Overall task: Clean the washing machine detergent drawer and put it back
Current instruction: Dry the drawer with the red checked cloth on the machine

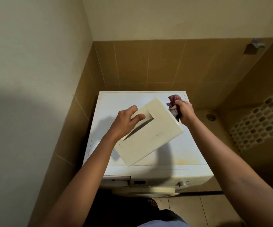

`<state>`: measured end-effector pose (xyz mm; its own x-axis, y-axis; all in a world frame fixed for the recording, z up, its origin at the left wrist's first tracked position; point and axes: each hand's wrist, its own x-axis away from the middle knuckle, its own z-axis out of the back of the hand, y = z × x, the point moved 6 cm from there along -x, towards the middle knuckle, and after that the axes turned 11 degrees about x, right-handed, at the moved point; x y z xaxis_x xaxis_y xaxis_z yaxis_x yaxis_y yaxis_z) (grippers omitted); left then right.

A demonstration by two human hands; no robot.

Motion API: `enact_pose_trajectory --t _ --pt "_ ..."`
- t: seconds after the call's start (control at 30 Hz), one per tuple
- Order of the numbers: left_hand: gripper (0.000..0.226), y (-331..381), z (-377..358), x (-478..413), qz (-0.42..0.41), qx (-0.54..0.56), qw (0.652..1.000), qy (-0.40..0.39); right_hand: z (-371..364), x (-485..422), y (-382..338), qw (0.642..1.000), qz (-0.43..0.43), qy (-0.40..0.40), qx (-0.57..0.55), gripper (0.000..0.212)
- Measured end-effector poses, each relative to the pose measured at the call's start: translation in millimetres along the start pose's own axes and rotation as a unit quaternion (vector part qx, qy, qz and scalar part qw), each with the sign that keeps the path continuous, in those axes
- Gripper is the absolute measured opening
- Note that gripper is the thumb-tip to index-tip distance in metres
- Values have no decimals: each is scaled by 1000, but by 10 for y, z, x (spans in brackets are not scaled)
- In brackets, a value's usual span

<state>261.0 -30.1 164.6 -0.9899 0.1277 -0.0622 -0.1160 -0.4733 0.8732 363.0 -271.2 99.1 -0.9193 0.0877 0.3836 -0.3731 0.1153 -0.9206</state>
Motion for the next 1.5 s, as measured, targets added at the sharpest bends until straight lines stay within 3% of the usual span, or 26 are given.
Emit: enact_pose_trajectory --t 0.17,0.23,0.3,0.4,0.47,0.57,0.63,0.8,1.03,1.27,1.4,1.5 --pt "34 -7 -20 -122 51 41 997 42 46 69 -270 995 56 27 -81 16" --pt "27 -8 -32 -185 75 74 992 62 104 118 -367 989 101 105 12 19" --pt "28 1 -36 -259 96 113 985 86 154 211 -500 960 159 186 137 25" --pt "35 -8 -77 -345 131 158 973 102 133 377 -749 918 253 233 198 30" --pt "35 -37 -131 -368 155 187 964 107 42 462 -909 894 320 217 228 29" --pt "29 -108 -224 -386 196 232 946 117 -263 570 -1033 857 392 126 311 31" --pt "30 -162 -271 -399 208 244 939 122 -530 635 -1014 813 431 63 386 35" --pt "36 -271 -359 -420 211 243 938 126 -1037 560 -677 770 369 -53 518 45" --pt "46 -490 -307 -443 244 277 918 143 -1351 375 -361 757 250 -108 594 51" --pt "61 -661 -221 -352 307 294 886 184 -1410 828 -217 719 303 -87 620 46" --pt "66 -768 -158 -285 324 324 865 203 -1479 1103 -127 686 366 -71 625 25" --pt "64 -842 -171 -214 331 352 856 185 -1529 1133 -69 671 382 -69 632 24"
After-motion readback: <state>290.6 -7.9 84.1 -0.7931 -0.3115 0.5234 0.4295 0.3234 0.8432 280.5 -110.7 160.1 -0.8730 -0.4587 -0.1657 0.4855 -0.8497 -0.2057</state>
